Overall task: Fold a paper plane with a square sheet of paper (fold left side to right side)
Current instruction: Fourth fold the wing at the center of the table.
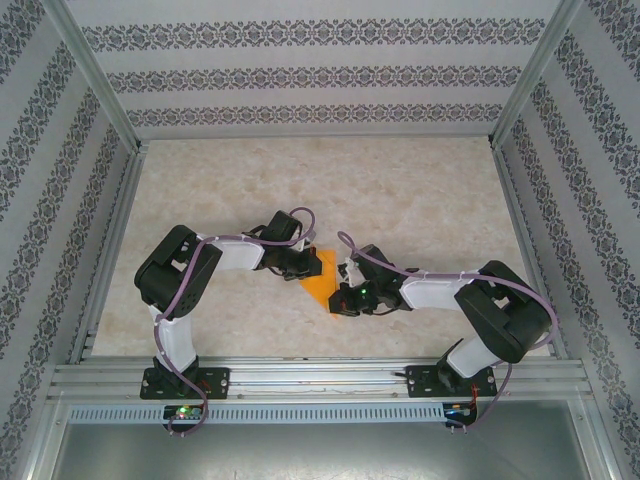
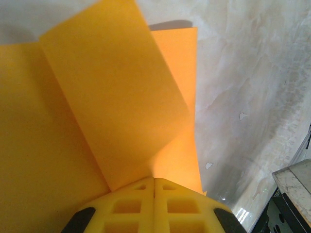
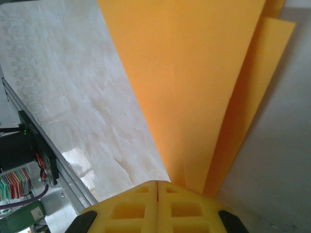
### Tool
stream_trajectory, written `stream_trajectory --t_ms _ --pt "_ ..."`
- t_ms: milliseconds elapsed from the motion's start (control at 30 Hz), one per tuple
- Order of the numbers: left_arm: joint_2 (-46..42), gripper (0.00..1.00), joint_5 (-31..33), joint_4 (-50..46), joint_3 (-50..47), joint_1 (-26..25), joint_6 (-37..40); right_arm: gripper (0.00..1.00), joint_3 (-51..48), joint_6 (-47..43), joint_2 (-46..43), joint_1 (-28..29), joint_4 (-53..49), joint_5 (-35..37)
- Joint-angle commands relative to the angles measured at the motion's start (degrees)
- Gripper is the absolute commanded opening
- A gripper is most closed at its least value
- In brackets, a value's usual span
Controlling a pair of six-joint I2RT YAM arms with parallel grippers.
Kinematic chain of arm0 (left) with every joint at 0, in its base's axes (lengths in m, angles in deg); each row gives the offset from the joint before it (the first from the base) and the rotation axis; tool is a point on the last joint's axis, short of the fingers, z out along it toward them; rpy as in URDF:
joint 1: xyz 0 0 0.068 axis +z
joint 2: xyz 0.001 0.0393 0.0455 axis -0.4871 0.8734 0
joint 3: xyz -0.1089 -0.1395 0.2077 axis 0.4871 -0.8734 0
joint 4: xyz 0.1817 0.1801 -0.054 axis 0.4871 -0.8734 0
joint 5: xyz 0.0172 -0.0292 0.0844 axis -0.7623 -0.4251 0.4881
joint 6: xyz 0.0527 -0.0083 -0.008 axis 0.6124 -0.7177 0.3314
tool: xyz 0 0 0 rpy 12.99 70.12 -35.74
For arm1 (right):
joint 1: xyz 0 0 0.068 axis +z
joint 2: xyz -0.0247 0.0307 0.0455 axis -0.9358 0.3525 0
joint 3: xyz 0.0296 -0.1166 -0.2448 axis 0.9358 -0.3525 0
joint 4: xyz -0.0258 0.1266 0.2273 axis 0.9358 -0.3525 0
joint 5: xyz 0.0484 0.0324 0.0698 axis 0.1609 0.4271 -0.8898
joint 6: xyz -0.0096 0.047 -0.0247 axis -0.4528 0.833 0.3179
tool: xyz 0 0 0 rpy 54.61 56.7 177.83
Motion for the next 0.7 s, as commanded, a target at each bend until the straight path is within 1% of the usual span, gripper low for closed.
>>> stream_trajectory --t_ms 0,667 --pt "2.1 0.00 5.8 -6.2 -0.7 -0.5 0.9 0.00 -0.6 0.3 1.0 0.6 0.3 0.5" --pt "2.0 0.00 5.8 -6.1 -0.7 -0.4 0.9 0.00 -0.5 0.7 2.3 1.4 0.9 0.7"
